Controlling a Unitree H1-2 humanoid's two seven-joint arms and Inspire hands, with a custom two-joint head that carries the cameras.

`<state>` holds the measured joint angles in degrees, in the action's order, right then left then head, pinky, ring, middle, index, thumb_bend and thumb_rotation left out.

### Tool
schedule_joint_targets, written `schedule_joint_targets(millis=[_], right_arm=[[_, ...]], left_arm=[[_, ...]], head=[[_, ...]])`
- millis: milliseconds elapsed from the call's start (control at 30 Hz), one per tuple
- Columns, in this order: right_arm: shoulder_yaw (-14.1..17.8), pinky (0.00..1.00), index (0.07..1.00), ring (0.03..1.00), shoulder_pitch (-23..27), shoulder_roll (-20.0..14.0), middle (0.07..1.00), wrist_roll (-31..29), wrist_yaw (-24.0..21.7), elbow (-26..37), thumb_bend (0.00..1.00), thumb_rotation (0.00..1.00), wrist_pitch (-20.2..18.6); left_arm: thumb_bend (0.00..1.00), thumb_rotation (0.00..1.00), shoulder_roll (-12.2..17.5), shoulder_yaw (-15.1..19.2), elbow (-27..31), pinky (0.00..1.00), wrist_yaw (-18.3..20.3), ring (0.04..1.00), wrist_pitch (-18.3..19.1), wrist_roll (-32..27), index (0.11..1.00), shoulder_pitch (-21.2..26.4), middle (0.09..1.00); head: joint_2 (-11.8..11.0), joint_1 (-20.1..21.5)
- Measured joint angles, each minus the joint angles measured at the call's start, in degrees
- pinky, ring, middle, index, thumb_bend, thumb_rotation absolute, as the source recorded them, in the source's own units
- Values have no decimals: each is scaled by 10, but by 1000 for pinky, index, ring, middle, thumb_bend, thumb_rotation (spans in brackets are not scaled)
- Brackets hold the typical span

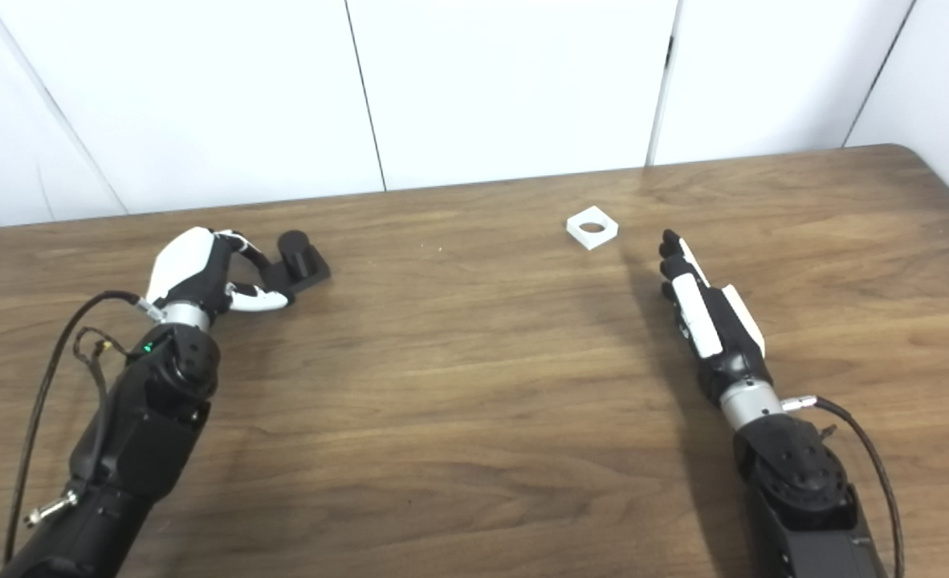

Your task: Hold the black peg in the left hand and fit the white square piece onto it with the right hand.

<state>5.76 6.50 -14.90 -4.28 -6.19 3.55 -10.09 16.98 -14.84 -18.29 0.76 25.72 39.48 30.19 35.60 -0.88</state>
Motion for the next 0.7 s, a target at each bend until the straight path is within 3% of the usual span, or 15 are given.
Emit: schedule_joint_targets(millis=[100, 300, 700], right_arm=[[-1, 1000, 1000, 1000, 0, 0, 1000, 1, 0, 1, 642, 1000, -1], [-1, 1000, 1000, 1000, 1, -2, 1000, 1, -3, 2, 647, 1000, -4], [0, 1000, 1000, 1000, 0, -5, 1000, -1, -11, 11, 613, 1000, -12]], left_arm=[[500, 242, 4, -10, 27, 935, 25, 1000, 6, 1, 548, -10, 925], [499, 79, -3, -14, 85, 940, 48, 1000, 8, 1, 495, -39, 924], [498, 70, -22, -18, 186, 910, 75, 1000, 10, 2, 493, -100, 932]], head=[[1, 0], [2, 4], [8, 11]])
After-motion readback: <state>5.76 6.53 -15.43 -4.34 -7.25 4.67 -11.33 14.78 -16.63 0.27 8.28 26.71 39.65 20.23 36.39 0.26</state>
